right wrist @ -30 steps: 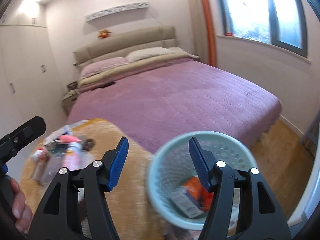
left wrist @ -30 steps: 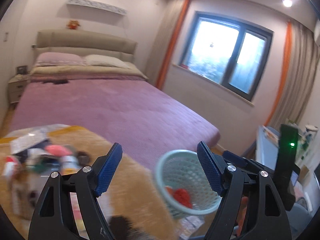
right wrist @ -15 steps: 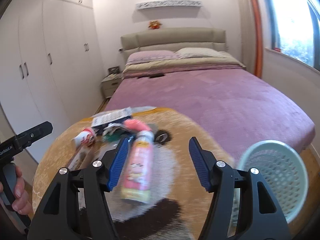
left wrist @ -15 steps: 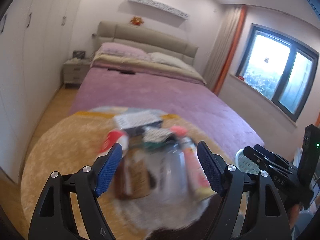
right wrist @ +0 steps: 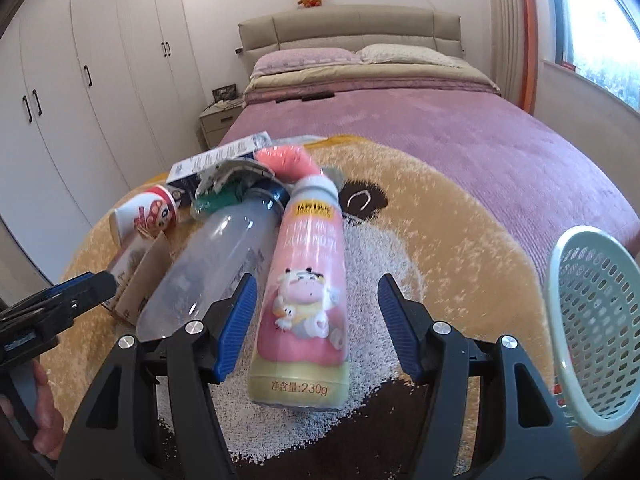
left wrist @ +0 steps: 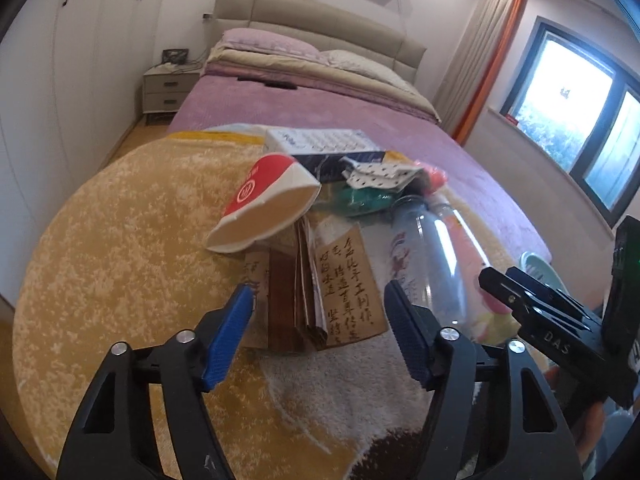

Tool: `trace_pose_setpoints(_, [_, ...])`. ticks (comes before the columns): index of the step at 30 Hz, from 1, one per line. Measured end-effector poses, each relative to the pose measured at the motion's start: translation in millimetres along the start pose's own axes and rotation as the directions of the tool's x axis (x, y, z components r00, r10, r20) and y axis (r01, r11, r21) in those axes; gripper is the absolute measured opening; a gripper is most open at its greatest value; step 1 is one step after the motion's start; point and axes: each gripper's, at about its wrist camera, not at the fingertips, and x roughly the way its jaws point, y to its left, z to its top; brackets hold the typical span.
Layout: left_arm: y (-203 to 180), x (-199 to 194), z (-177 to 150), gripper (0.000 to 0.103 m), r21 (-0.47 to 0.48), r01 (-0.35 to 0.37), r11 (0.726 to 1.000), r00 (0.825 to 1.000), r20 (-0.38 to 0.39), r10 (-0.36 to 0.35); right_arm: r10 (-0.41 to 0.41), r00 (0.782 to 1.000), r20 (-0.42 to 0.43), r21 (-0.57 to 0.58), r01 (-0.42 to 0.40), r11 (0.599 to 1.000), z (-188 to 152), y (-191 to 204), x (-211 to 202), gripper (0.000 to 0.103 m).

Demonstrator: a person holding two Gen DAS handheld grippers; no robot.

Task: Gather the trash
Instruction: 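Grasp the folded cardboard with the left tool while the right tool grasps the pink drink bottle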

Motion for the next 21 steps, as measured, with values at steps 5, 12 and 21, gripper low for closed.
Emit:
trace_pose_setpoints(5, [5,13,-3,0.048,-0.016,-0.010,1.000,0.999,-0.031,0.009,0.024,0.999,-0.027,0.006,-0.024,1.000,-3,0,9,0.059])
trace_pose_setpoints(12, [8,21,-5,0.031,-0.030,0.002,1.000,0.998,-0.057,-0.004,0.041,0.996,-0.081,-0.001,-0.041,0.999,-1,4,21,0.059])
trace_pose_setpoints(21, [3,14,-6,0.004,-0.028,0.043,0.999,0.998,-0.044,-0.044,0.131,0.986,-0.100,0.068,-0.125,0.990,-4,-9,14,0.048])
